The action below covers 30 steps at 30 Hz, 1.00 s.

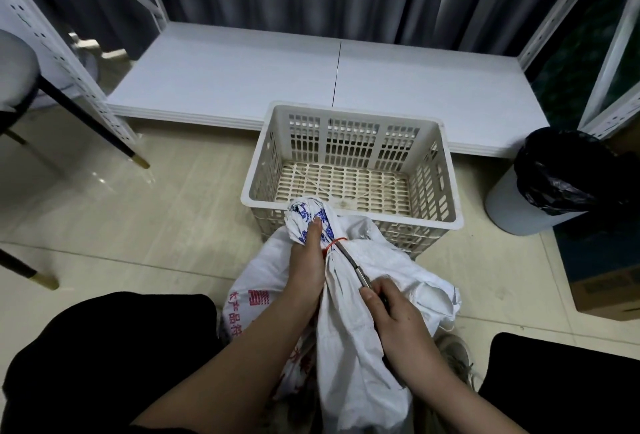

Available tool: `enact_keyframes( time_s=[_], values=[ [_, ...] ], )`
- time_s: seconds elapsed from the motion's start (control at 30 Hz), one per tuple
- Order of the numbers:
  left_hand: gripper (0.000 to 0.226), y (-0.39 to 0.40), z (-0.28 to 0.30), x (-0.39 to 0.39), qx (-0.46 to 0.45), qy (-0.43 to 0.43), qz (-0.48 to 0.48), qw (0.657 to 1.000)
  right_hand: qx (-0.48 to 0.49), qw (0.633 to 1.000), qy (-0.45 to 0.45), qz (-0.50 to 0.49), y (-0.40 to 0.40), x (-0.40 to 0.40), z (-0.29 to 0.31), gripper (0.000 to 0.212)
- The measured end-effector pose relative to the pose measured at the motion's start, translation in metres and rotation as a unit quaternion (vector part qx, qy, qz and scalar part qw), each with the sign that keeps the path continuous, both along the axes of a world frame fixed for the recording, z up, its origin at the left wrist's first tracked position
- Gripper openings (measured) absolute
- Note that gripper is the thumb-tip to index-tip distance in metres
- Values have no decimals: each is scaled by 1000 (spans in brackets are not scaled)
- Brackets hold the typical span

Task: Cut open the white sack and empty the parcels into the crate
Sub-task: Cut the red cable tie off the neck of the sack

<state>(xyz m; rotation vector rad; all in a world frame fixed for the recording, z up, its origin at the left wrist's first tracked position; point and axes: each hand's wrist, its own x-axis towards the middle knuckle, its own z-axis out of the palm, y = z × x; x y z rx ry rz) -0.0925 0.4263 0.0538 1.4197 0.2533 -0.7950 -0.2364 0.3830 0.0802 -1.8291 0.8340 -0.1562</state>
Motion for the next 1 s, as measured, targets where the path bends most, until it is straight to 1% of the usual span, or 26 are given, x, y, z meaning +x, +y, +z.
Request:
enact_keyframes(
  time_s=[0.17,0.37,0.47,0.57,0.67,0.77,0.8,0.83,0.9,0.93,0.97,1.0],
  values=[
    [34,0,4,-2,-15,1,-7,1000,25,1000,-6,-13,2,-2,0,26],
    [40,1,3,-3,17,-25,-19,999,72,997,-21,-35,7,8,-4,31],
    [44,1,4,-6,40,-48,-23,998,115,991,-35,-50,7,14,-5,31],
    [44,0,5,-6,52,-75,-20,996,159,985,-37,-58,6,20,-6,34],
    [45,-1,7,-1,59,-70,-21,996,209,975,-45,-63,3,23,-2,34],
    [41,-1,8,4,50,-63,-23,996,291,952,-59,-69,1,21,4,32],
    [39,-1,8,4,45,-63,-18,997,310,946,-59,-68,3,19,6,36],
    [38,0,9,5,41,-62,-11,997,317,944,-62,-67,5,19,6,46],
    [39,0,9,5,35,-59,-5,998,297,950,-80,-63,10,18,4,72],
    [38,-1,8,5,37,-64,-5,997,284,952,-90,-65,12,18,3,80],
    [35,-1,9,6,40,-69,-7,997,271,955,-97,-66,14,18,3,80],
    [31,-2,9,6,41,-69,-6,997,262,957,-105,-70,14,18,2,70]
  ],
)
